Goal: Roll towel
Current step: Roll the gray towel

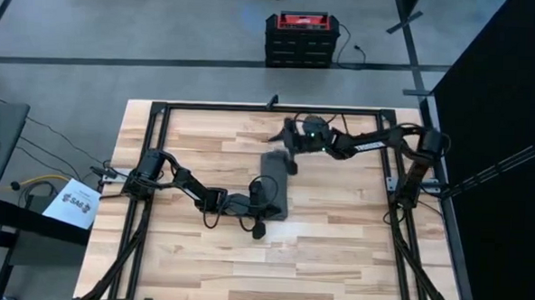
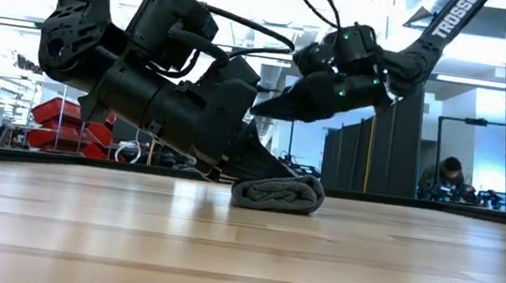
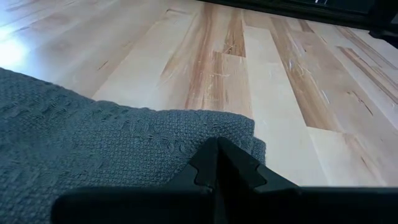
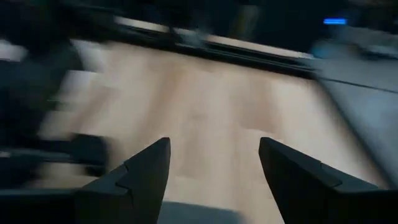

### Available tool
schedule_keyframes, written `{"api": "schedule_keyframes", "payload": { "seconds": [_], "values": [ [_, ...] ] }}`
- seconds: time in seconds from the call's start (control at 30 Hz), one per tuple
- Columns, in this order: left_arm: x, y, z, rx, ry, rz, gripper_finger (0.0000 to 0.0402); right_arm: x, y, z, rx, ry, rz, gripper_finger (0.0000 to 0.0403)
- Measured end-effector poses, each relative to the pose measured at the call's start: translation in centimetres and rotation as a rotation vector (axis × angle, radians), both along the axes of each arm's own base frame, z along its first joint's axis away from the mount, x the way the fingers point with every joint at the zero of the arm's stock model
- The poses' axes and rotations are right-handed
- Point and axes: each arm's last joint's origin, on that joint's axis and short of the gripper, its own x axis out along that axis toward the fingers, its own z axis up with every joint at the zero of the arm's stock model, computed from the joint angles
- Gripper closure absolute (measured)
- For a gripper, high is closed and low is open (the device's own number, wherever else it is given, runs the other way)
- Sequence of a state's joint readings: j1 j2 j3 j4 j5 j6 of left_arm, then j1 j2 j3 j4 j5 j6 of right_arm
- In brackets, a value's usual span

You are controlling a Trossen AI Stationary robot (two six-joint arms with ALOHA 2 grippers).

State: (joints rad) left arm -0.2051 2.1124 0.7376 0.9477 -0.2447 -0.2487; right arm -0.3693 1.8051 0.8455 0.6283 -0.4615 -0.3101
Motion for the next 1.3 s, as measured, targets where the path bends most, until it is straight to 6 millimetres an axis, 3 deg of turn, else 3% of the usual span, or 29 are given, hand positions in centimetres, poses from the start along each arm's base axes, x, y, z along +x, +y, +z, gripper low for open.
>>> {"api": "schedule_keyframes", "payload": {
  "seconds": [0.1,0.17,0.27,0.33,0.57,0.73,0.83,0.97,1.03,1.2,1.3],
  "values": [
    [0.0,0.1,0.0,-0.003,-0.005,-0.003,0.0402,0.5,-0.1,-2.0,0.075,0.019,-0.016,0.0197],
    [0.0,0.1,0.0,-0.003,-0.005,-0.003,0.0402,0.6,-0.6,-3.4,0.084,0.049,-0.059,0.0251],
    [0.0,0.1,0.0,-0.003,-0.005,-0.003,0.0402,0.4,-1.4,-4.4,0.079,0.064,-0.097,0.0366],
    [0.0,0.1,0.0,-0.002,-0.005,-0.003,0.0402,0.3,-1.7,-4.7,0.081,0.088,-0.118,0.0388],
    [0.0,0.1,0.0,0.011,-0.006,-0.008,0.0402,-1.0,-1.9,-6.9,0.031,0.222,-0.224,0.0403],
    [0.0,0.1,0.0,0.012,-0.006,-0.008,0.0402,-1.8,-1.6,-7.0,-0.036,0.231,-0.272,0.0403],
    [0.1,0.1,0.0,0.017,-0.008,-0.010,0.0402,-2.6,-1.0,-5.3,-0.106,0.216,-0.270,0.0403],
    [0.1,0.1,0.2,0.021,-0.017,-0.012,0.0402,-4.5,0.5,-1.1,-0.173,0.114,-0.252,0.0403],
    [0.1,0.0,0.3,0.030,-0.032,-0.018,0.0402,-6.2,1.2,-0.6,-0.148,0.137,-0.249,0.0403],
    [0.2,-0.1,1.5,0.055,-0.073,-0.069,0.0402,-9.0,2.5,-1.5,-0.057,0.236,-0.303,0.0403],
    [0.2,-0.1,3.9,0.110,-0.115,-0.106,0.0402,-9.5,2.8,-3.3,-0.006,0.334,-0.310,0.0403]
  ]
}}
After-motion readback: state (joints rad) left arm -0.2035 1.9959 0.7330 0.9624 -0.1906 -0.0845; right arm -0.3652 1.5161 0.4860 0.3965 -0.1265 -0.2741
